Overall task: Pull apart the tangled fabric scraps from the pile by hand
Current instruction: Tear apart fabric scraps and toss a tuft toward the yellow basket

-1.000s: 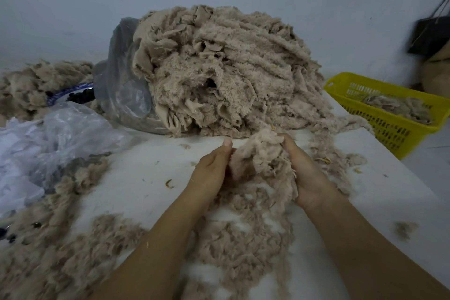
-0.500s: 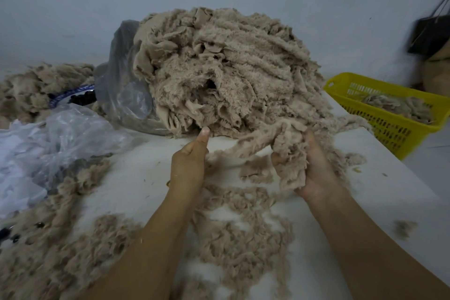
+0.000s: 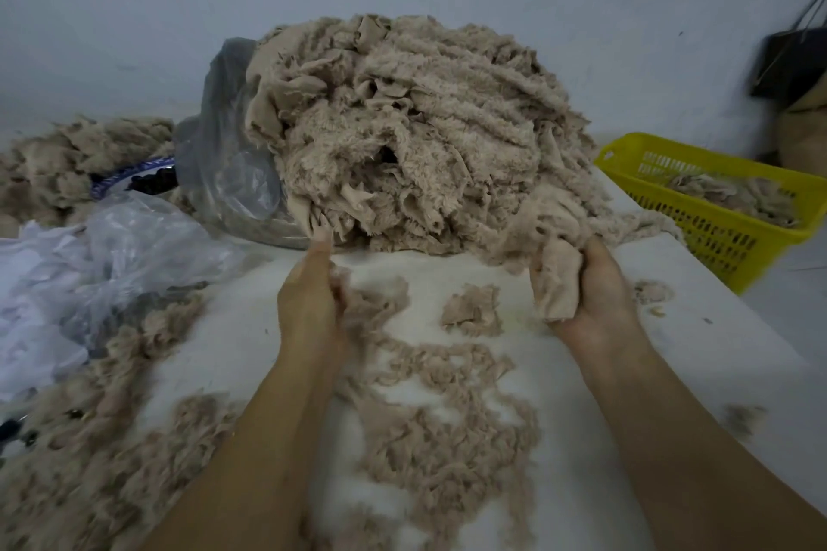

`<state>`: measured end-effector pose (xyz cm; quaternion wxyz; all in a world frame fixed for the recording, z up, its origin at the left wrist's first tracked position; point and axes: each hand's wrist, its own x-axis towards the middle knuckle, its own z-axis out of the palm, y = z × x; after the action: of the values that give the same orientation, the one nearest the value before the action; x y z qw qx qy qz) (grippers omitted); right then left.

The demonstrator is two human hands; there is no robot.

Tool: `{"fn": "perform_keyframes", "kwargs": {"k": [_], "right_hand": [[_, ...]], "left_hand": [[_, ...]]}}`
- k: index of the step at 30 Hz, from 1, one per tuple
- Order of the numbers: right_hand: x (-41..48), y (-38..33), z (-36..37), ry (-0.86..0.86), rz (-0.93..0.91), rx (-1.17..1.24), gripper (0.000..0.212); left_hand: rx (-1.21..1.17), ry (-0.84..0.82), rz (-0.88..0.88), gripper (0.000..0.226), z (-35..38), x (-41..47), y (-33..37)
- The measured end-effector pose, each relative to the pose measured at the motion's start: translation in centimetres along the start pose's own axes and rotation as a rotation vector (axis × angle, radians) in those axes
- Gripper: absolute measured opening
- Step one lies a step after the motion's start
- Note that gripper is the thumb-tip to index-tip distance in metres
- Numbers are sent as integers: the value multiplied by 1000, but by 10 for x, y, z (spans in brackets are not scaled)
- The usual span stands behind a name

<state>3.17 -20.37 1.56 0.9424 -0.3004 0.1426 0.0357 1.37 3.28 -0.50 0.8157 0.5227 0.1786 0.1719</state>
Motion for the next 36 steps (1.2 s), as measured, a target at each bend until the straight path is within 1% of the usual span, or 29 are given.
{"fn": "perform_keyframes", "kwargs": {"k": [1,3,4,5,6,8,9,10,11,13,14,17,19,21,22,24,25,26,27,28,29,30,32,33,34,35,36], "right_hand": [[1,2,1,-14,-2,-43,36],[2,11,3,-76,15,-127,38],[3,15,4,-108,21,-161,38],[2,19,6,-134,21,-190,39],[1,23,7,-147,15,-212,39],[0,28,9,-165,9,-232,38],[-1,30,10,-174,15,-243,38],[-2,32,10,-178,23,-257,38],[-3,33,10,-170,25,-266,38],[-2,32,10,-126,0,-256,36],[-1,30,11,-94,-21,-235,36],[5,24,11,-6,-74,-167,34],[5,24,10,-7,-74,-166,32],[5,25,10,-11,-61,-164,30],[5,24,10,1,-56,-153,30],[4,18,9,58,-51,-88,31],[5,13,7,79,-45,-53,32],[5,9,5,87,-49,-40,32],[3,6,4,76,-65,-69,30],[0,6,4,62,-82,-147,28],[-3,8,6,19,-99,-240,27],[-5,13,7,-61,-115,-309,28],[-8,27,10,-225,-123,-410,30],[-10,32,11,-274,-129,-481,31],[-12,37,12,-303,-146,-553,32],[-13,40,11,-319,-159,-603,32],[-12,42,10,-334,-163,-636,32]], "left_hand": [[148,-72,52,38,3,-3,-2],[464,-254,220,32,12,-14,-9],[570,-331,313,24,17,-18,-13],[639,-396,369,15,21,-23,-15],[676,-464,406,17,23,-26,-16],[724,-579,400,30,24,-30,-20],[759,-609,367,31,25,-32,-20],[791,-628,346,26,25,-32,-23],[817,-631,350,22,25,-32,-25],[843,-618,391,41,25,-30,-28],[830,-603,381,45,24,-29,-28],[722,-528,325,57,20,-25,-22],[677,-516,261,75,18,-26,-20],[589,-473,215,86,19,-27,-21],[551,-425,206,86,20,-28,-19],[466,-325,180,72,18,-25,-15],[421,-287,163,67,15,-23,-12],[383,-257,157,67,12,-20,-9],[360,-239,175,68,10,-18,-7],[368,-239,206,70,10,-19,-6],[408,-265,236,71,12,-20,-5],[467,-310,262,67,17,-24,-6],[571,-463,326,45,27,-32,-10],[605,-542,364,47,30,-34,-13],[614,-587,386,50,31,-36,-16],[618,-585,395,45,31,-37,-18],[606,-552,392,33,30,-37,-18]]}}
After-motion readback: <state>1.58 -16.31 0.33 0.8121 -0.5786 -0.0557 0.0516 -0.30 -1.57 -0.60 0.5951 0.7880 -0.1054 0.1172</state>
